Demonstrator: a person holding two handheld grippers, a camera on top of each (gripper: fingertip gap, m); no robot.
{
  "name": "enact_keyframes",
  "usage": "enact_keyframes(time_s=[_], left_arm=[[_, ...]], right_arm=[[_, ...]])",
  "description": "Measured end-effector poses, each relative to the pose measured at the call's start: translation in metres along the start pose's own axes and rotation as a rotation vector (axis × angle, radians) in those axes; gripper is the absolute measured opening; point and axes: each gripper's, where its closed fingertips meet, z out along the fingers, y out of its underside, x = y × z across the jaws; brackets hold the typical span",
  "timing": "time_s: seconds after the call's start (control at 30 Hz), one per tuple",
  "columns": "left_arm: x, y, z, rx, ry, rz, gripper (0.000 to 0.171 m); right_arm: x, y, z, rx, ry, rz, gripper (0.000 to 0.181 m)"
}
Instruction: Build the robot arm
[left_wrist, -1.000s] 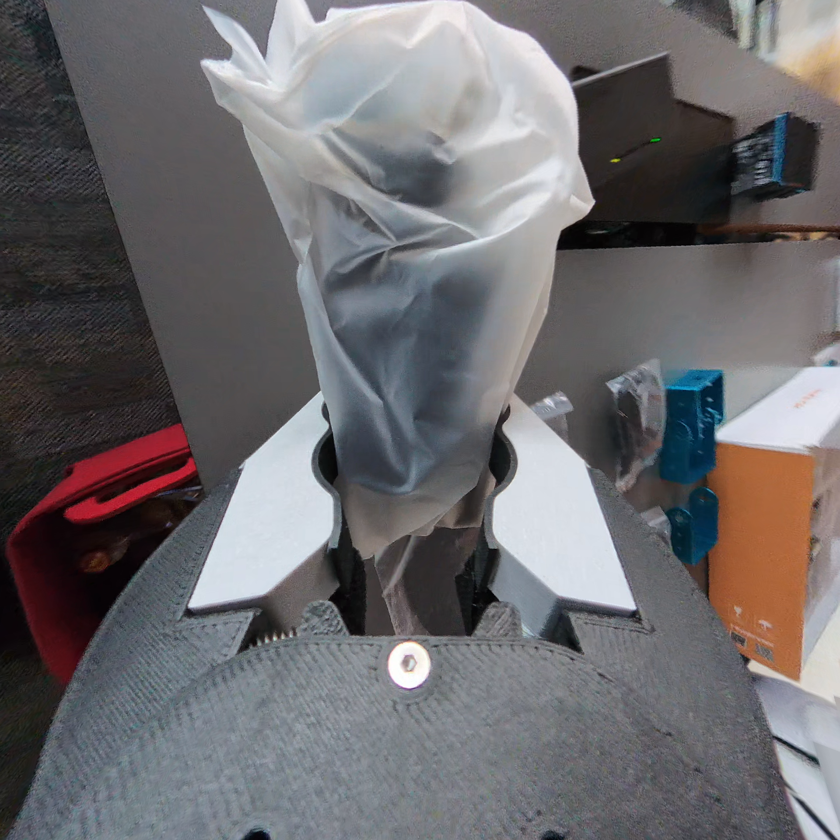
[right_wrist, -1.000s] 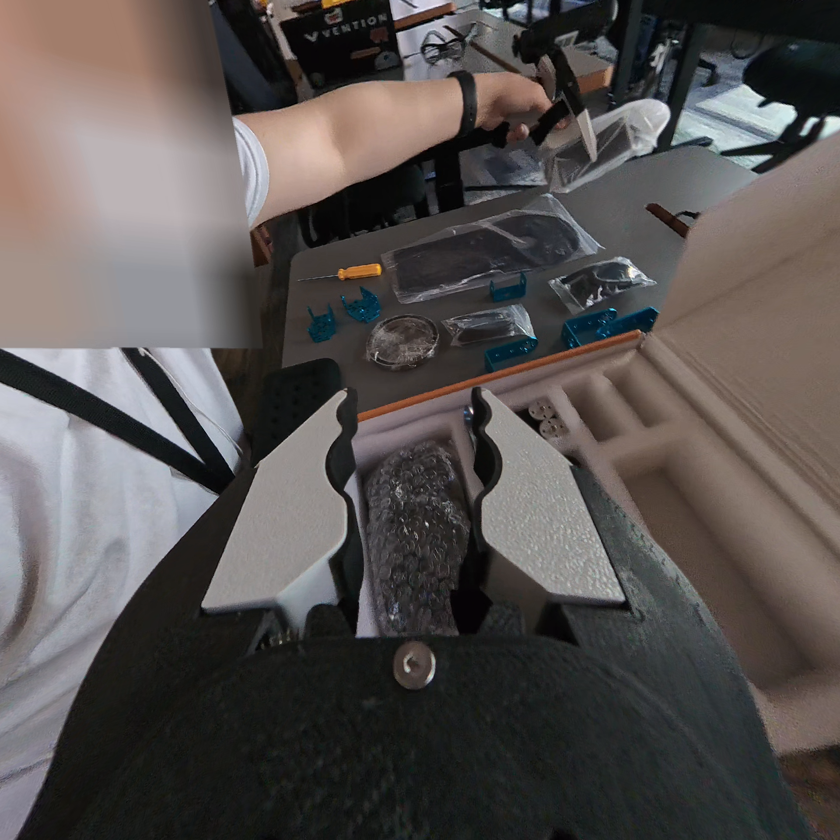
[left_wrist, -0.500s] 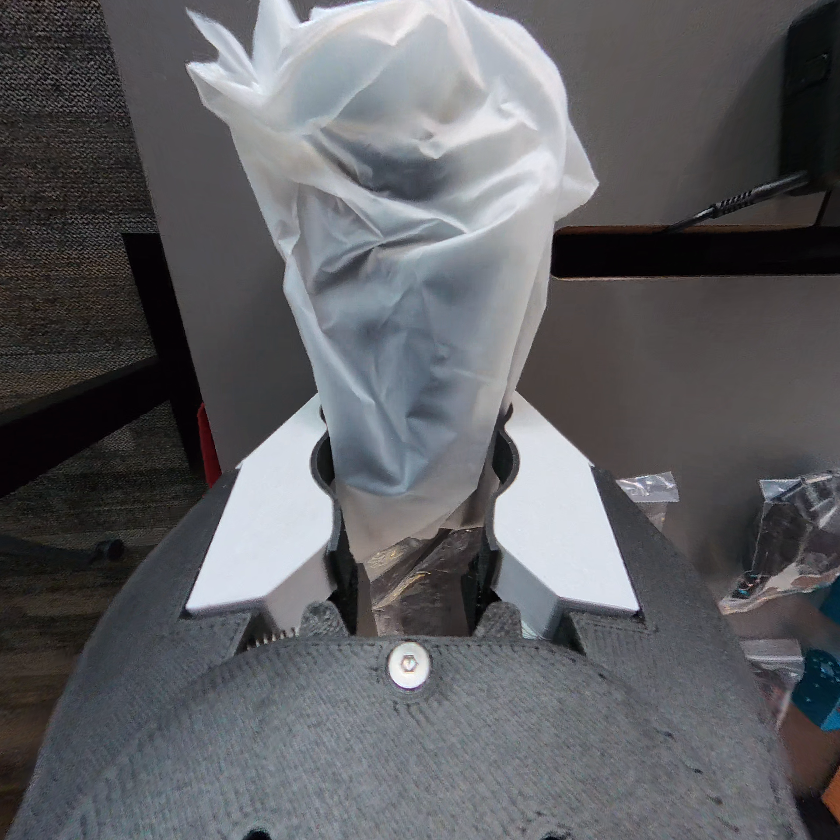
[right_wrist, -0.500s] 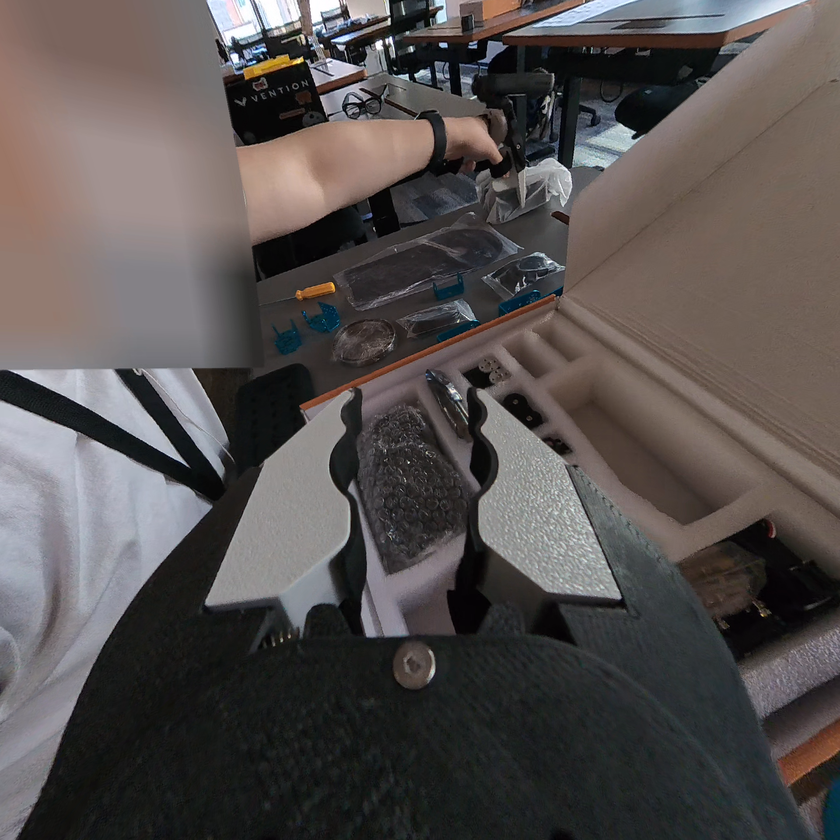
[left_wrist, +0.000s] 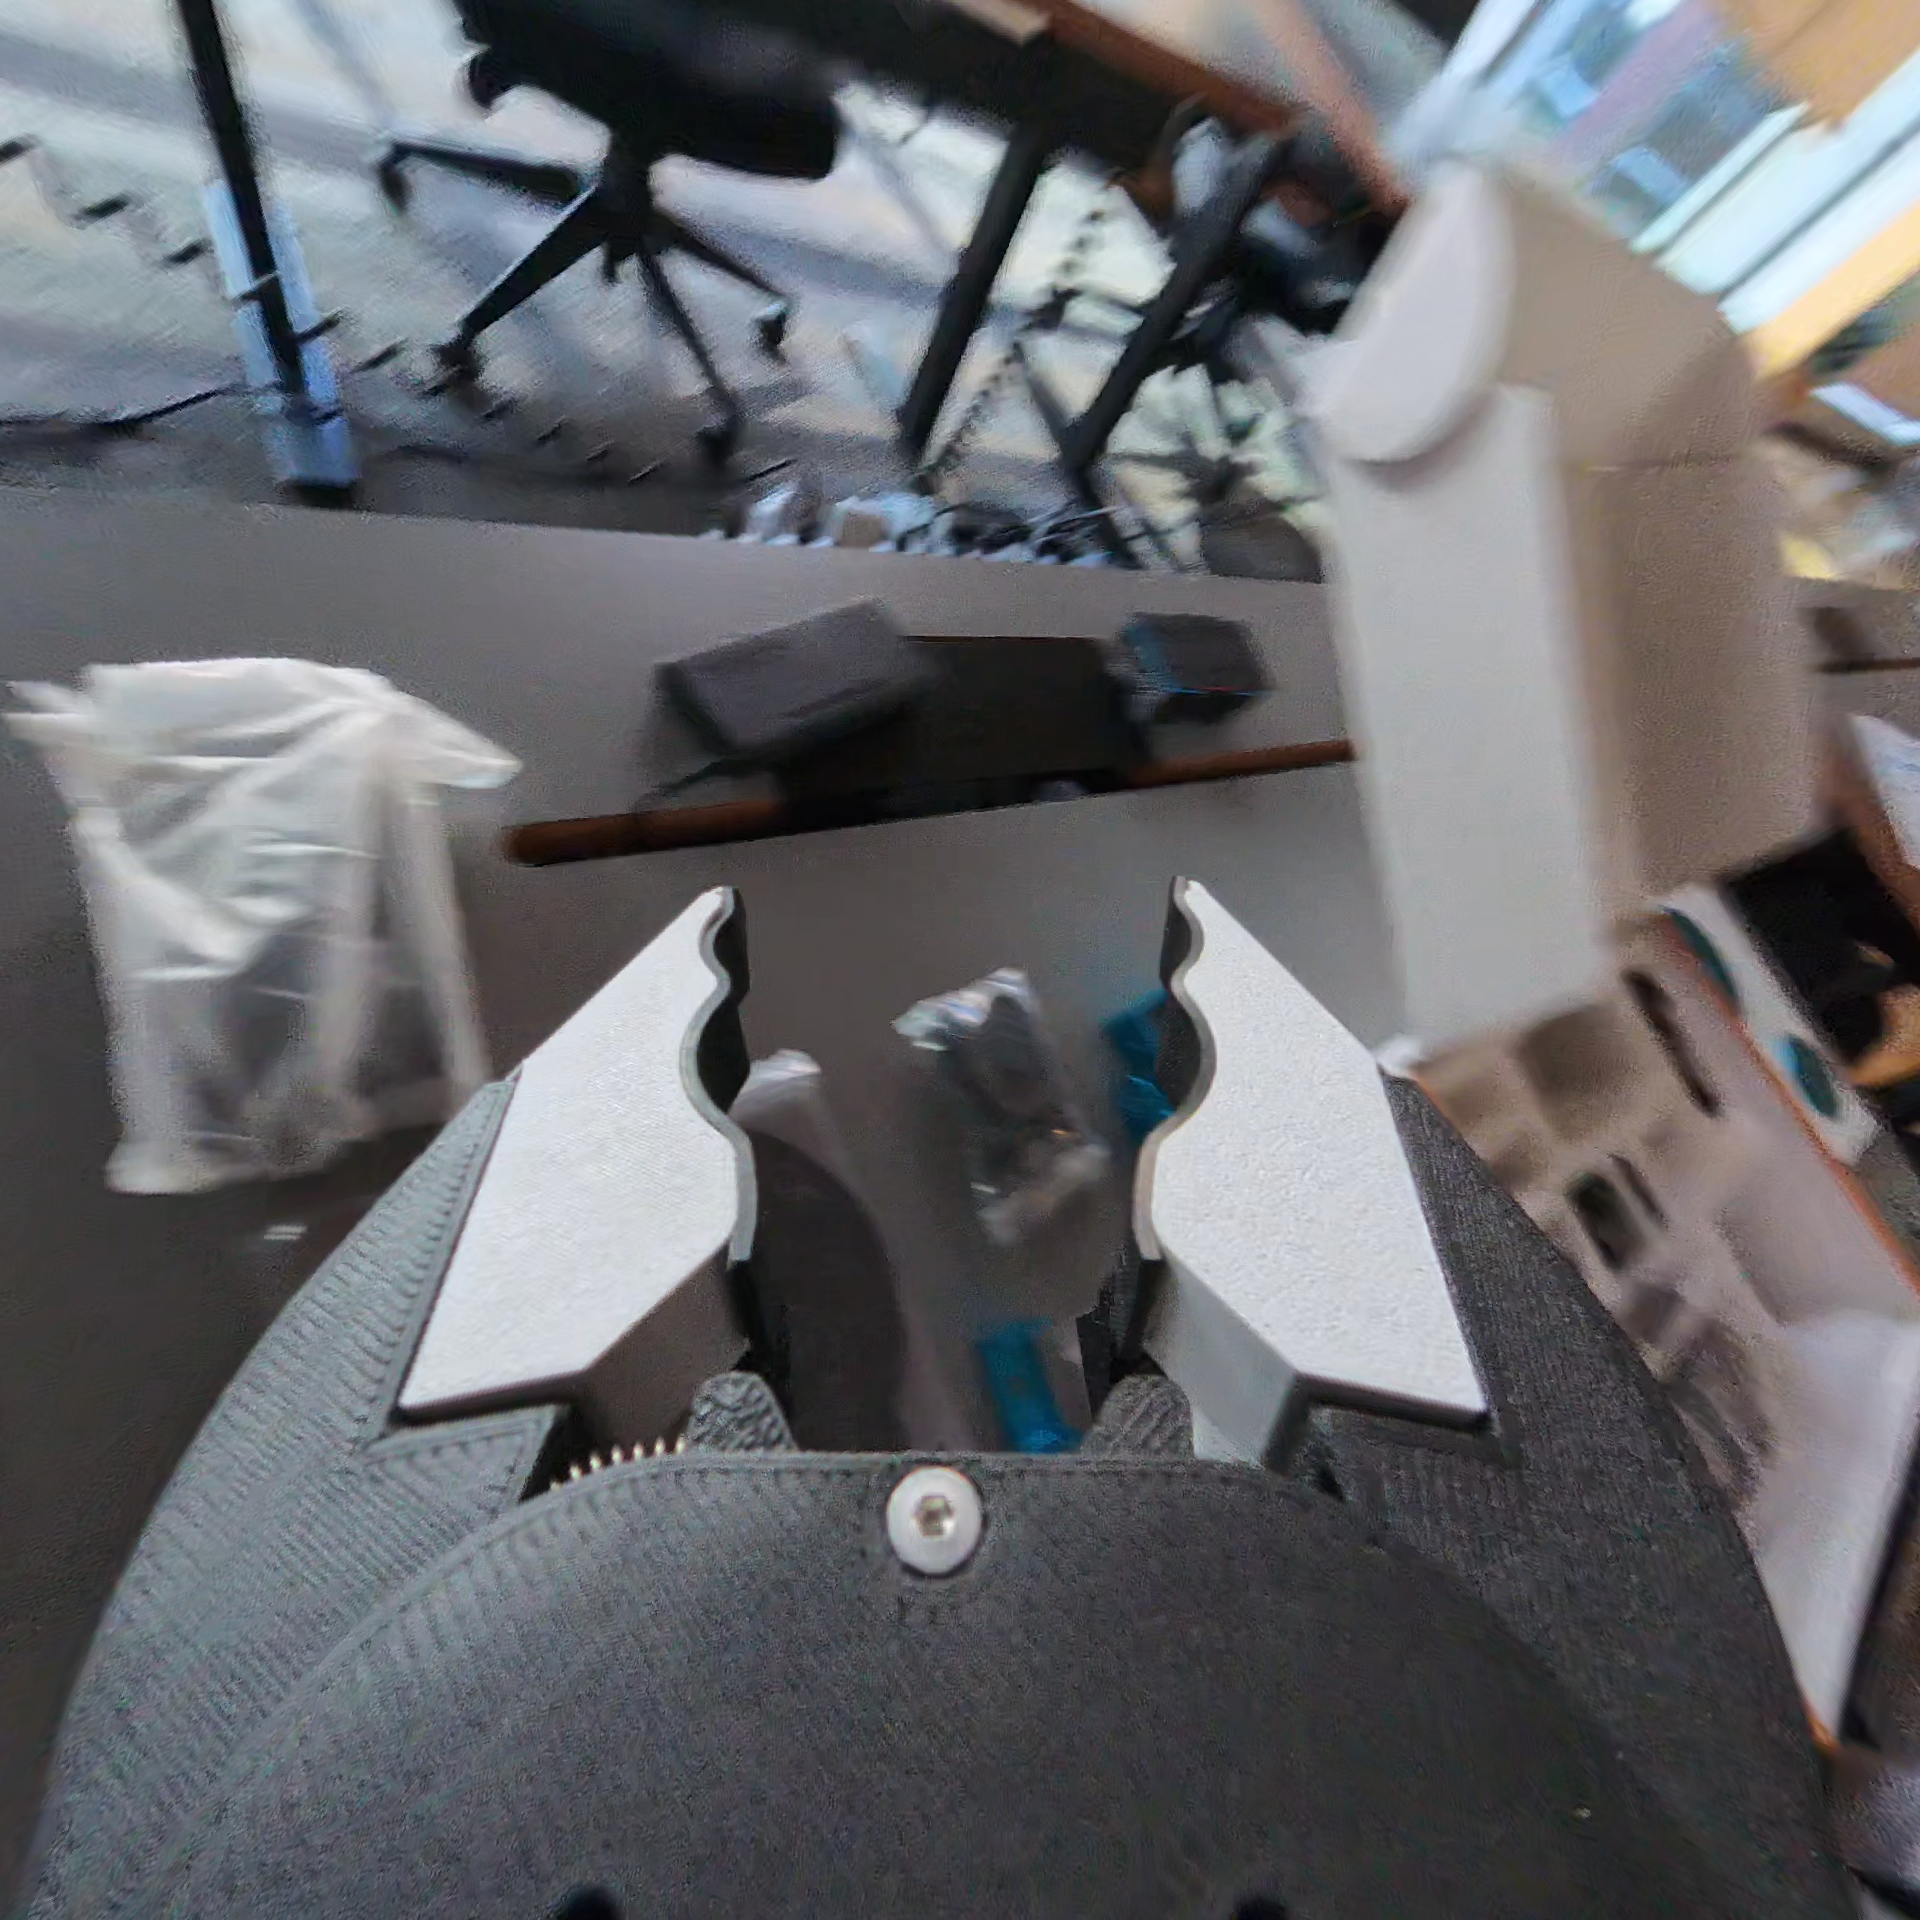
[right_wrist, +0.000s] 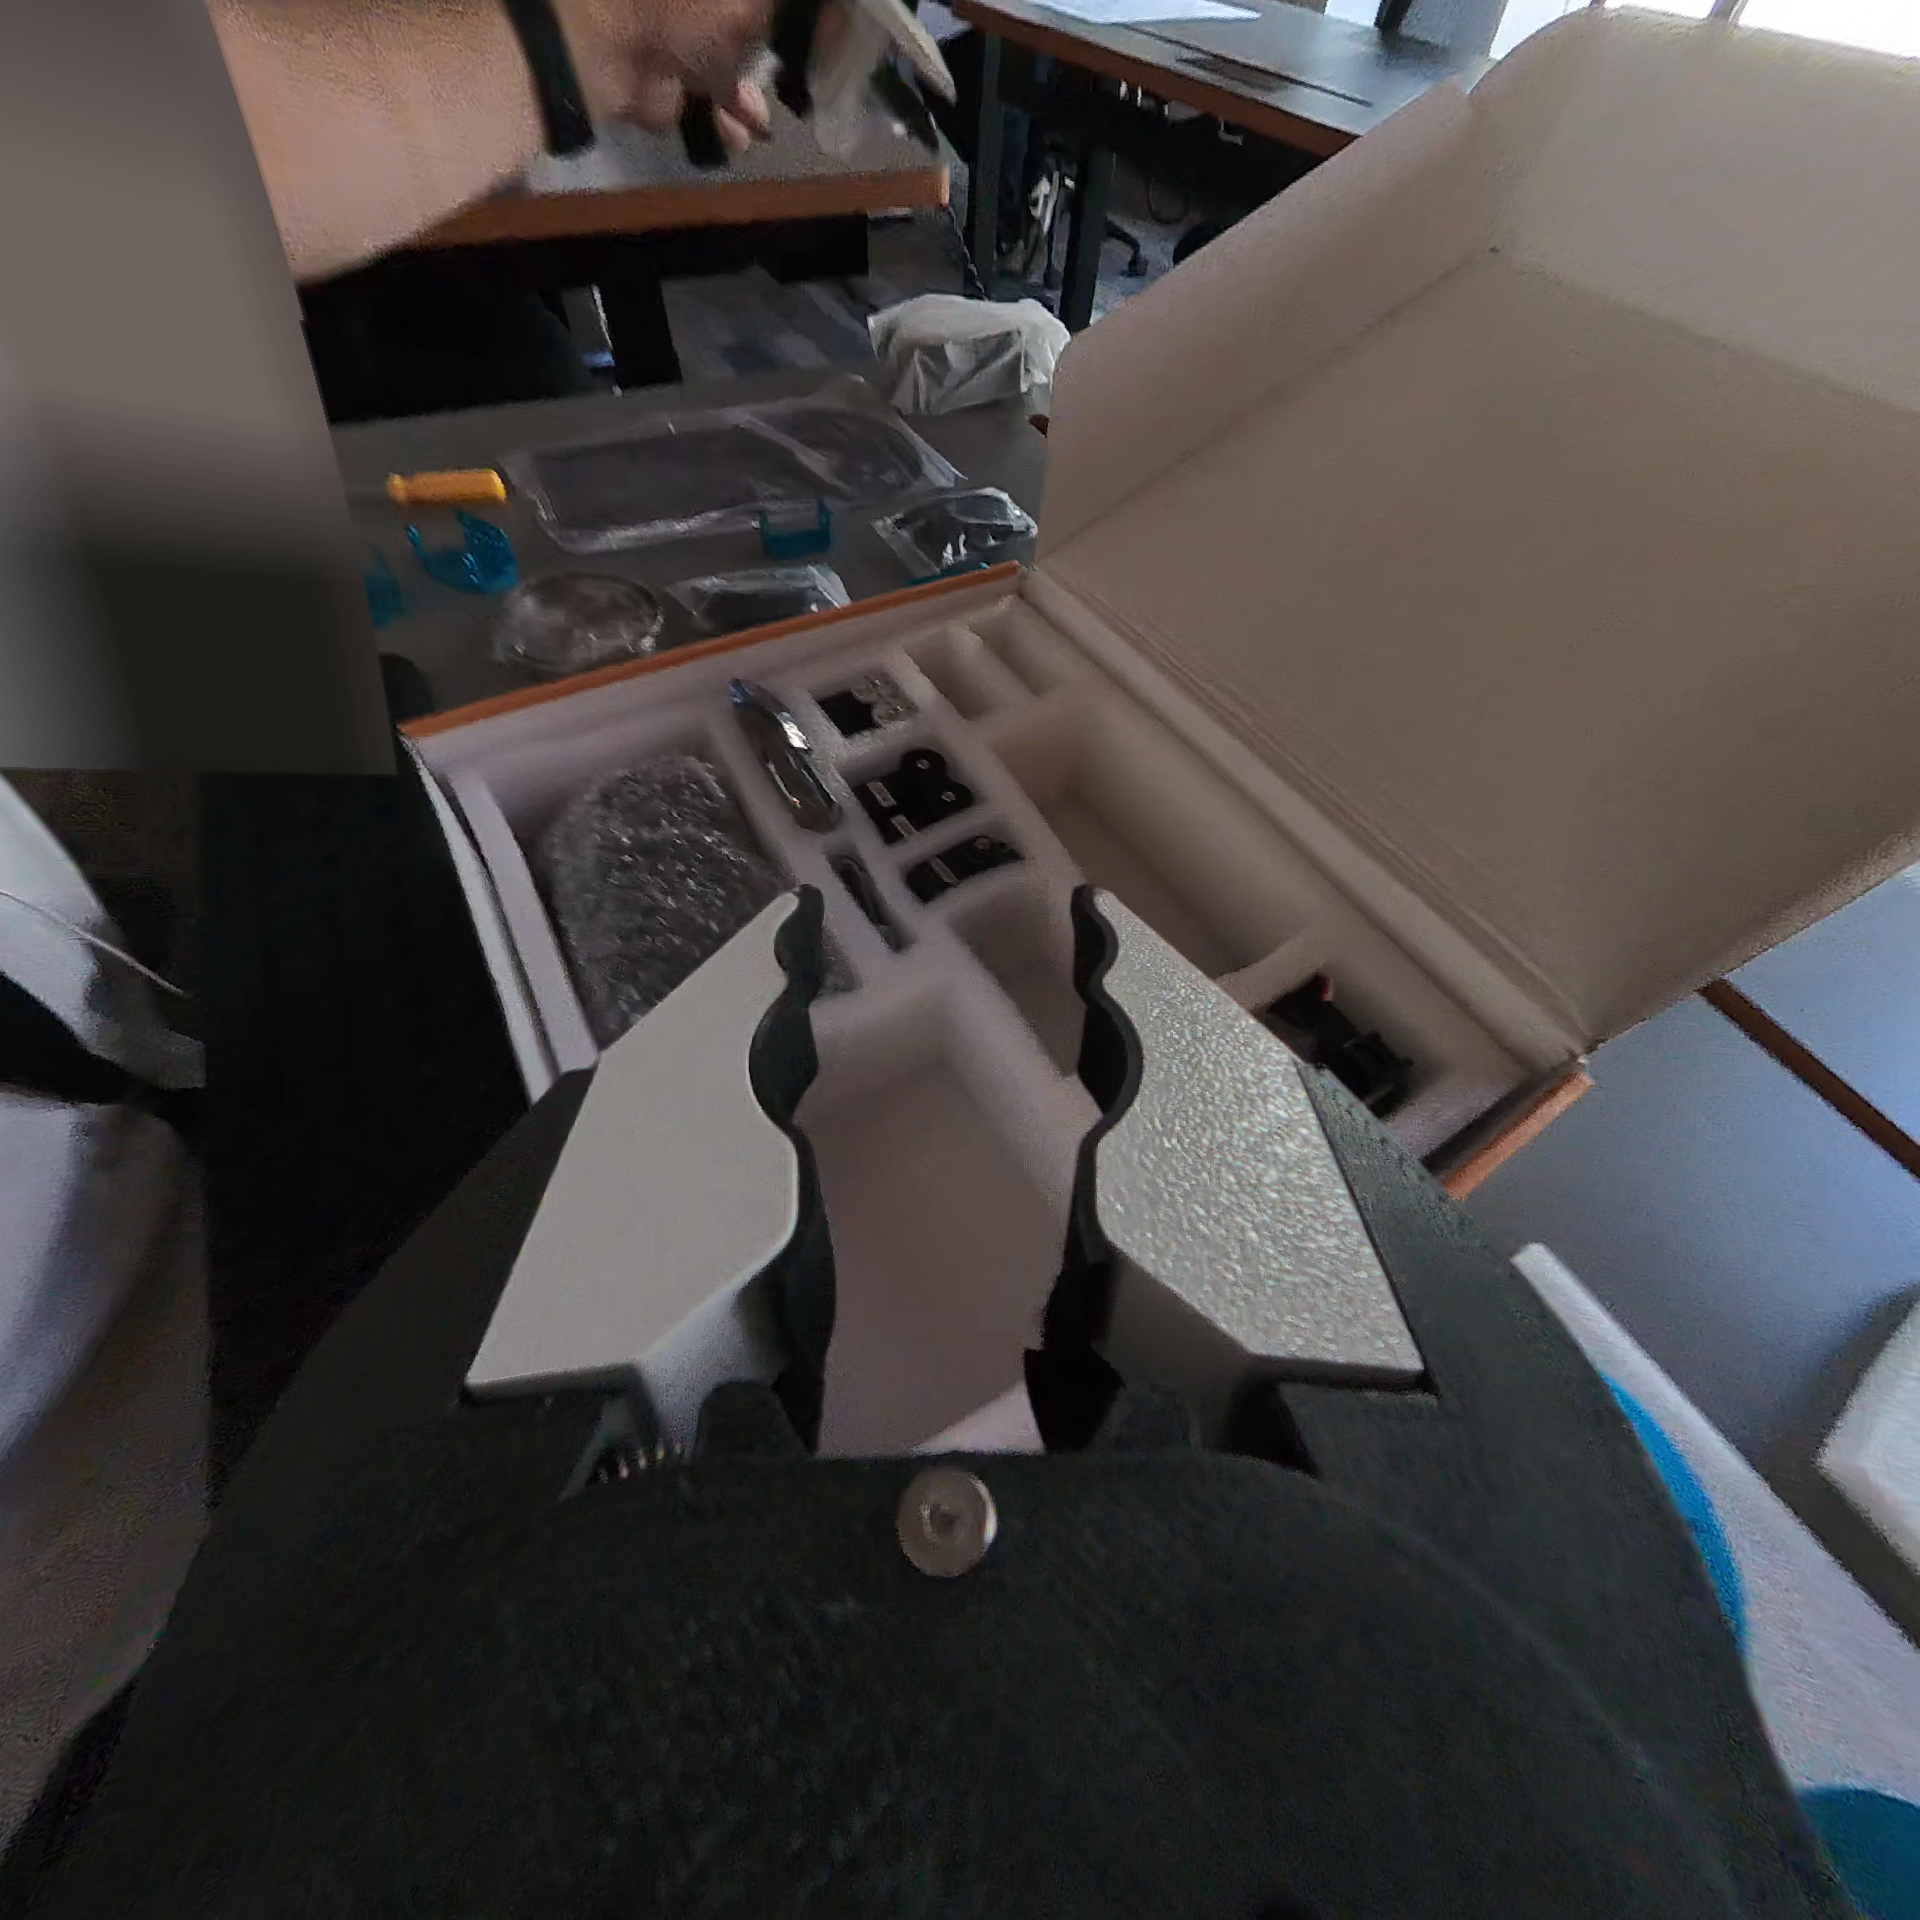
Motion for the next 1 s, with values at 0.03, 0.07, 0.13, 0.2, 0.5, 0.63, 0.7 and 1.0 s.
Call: enact_keyframes(time_s=[0.03, 0.07, 0.13, 0.2, 0.5, 0.63, 0.7, 1.0], left_arm=[[0.037, 0.012, -0.015, 0.044, 0.075, 0.026, 0.078], [0.075, 0.031, -0.030, 0.077, 0.148, 0.061, 0.077], [0.143, 0.078, -0.057, 0.127, 0.245, 0.124, 0.070], [0.198, 0.125, -0.074, 0.181, 0.303, 0.152, 0.064], [0.288, 0.229, -0.091, 0.308, 0.317, 0.104, 0.051], [0.295, 0.232, -0.084, 0.191, 0.360, 0.127, 0.055], [0.296, 0.226, -0.084, 0.194, 0.368, 0.132, 0.055], [0.295, 0.216, -0.068, 0.170, 0.399, 0.141, 0.055]], right_arm=[[0.006, 0.002, 0.005, -0.039, 0.018, -0.057, 0.045], [0.011, 0.003, 0.011, -0.084, 0.025, -0.115, 0.043], [0.011, 0.006, 0.028, -0.194, -0.027, -0.241, 0.040], [0.014, 0.012, 0.045, -0.308, -0.085, -0.355, 0.035], [0.012, 0.046, 0.128, -0.537, -0.296, -0.513, 0.025], [0.003, 0.066, 0.138, -0.623, -0.391, -0.413, 0.035], [0.002, 0.069, 0.141, -0.634, -0.405, -0.389, 0.039], [0.000, 0.073, 0.147, -0.687, -0.419, -0.436, 0.040]])
